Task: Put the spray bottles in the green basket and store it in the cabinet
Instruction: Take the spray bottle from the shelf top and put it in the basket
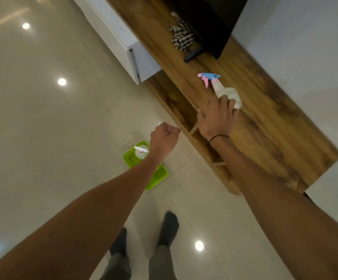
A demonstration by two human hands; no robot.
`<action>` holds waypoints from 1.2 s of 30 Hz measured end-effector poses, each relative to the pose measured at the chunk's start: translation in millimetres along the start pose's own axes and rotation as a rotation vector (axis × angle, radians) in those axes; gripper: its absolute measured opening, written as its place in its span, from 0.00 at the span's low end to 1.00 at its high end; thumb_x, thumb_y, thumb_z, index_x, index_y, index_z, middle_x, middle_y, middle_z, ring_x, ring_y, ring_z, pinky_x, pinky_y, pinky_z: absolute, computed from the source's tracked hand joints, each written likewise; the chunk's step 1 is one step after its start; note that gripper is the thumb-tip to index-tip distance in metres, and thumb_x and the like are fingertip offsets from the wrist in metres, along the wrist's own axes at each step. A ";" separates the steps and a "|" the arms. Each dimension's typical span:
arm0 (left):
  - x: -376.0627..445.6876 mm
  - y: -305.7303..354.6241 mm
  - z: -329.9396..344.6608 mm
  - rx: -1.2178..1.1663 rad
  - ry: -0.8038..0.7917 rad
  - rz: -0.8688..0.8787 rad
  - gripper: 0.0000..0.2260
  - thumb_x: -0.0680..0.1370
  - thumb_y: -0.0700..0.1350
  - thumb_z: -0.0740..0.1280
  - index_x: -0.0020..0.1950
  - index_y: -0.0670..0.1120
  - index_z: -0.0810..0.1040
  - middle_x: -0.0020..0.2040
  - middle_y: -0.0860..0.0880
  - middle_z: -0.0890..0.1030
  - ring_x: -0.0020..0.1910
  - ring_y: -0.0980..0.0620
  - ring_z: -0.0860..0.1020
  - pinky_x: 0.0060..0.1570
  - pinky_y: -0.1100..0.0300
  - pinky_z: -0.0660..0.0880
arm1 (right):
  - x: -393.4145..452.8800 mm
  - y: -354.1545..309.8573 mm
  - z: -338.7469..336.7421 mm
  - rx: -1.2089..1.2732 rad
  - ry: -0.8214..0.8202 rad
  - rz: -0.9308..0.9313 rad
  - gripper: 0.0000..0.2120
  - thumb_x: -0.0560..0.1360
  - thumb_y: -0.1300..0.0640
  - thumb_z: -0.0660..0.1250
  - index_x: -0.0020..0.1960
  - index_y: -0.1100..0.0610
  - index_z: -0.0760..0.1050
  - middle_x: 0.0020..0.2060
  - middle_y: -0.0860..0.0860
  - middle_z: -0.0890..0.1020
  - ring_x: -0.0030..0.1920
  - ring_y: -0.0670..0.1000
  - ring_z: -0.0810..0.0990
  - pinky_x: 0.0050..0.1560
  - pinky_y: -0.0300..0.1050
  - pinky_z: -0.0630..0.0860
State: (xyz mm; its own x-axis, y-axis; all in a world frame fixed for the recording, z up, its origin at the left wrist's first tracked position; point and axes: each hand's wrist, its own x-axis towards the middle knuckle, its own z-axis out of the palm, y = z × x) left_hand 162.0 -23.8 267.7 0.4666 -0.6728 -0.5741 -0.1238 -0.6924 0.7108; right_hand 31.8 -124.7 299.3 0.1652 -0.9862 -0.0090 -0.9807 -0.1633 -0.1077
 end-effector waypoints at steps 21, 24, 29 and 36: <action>0.8 7.5 7.7 -0.443 -0.352 -0.286 0.34 0.73 0.65 0.77 0.73 0.54 0.71 0.68 0.50 0.77 0.66 0.52 0.79 0.46 0.46 0.88 | -28.9 -19.4 62.0 0.540 -0.238 0.177 0.41 0.68 0.48 0.81 0.74 0.58 0.64 0.68 0.59 0.70 0.66 0.61 0.73 0.56 0.53 0.76; 1.9 -12.2 -1.9 -0.428 -0.316 -0.300 0.34 0.73 0.61 0.80 0.74 0.50 0.72 0.66 0.51 0.81 0.62 0.50 0.83 0.42 0.51 0.87 | -67.9 -40.2 66.5 0.728 -0.233 0.143 0.40 0.67 0.52 0.80 0.72 0.58 0.64 0.68 0.58 0.69 0.64 0.59 0.71 0.60 0.54 0.78; 10.3 -61.5 -49.7 -0.423 -0.331 -0.310 0.24 0.75 0.52 0.81 0.68 0.46 0.81 0.61 0.44 0.88 0.55 0.48 0.89 0.43 0.56 0.86 | -96.0 -54.6 66.1 1.030 -0.578 0.075 0.39 0.68 0.53 0.78 0.76 0.56 0.67 0.69 0.55 0.70 0.65 0.49 0.69 0.55 0.31 0.71; 1.8 -98.7 -95.9 -0.162 -0.605 -0.235 0.33 0.62 0.53 0.83 0.66 0.53 0.81 0.62 0.48 0.85 0.58 0.52 0.84 0.48 0.55 0.84 | -42.6 -84.3 49.7 1.486 -0.966 0.495 0.12 0.81 0.44 0.69 0.61 0.44 0.83 0.58 0.53 0.82 0.63 0.56 0.80 0.66 0.58 0.75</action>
State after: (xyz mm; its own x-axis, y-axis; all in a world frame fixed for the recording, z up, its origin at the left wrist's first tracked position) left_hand 259.1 68.3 235.5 -0.1146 -0.5694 -0.8140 0.0767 -0.8221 0.5642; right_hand 112.7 -67.6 259.3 0.4464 -0.4853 -0.7518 -0.1502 0.7876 -0.5976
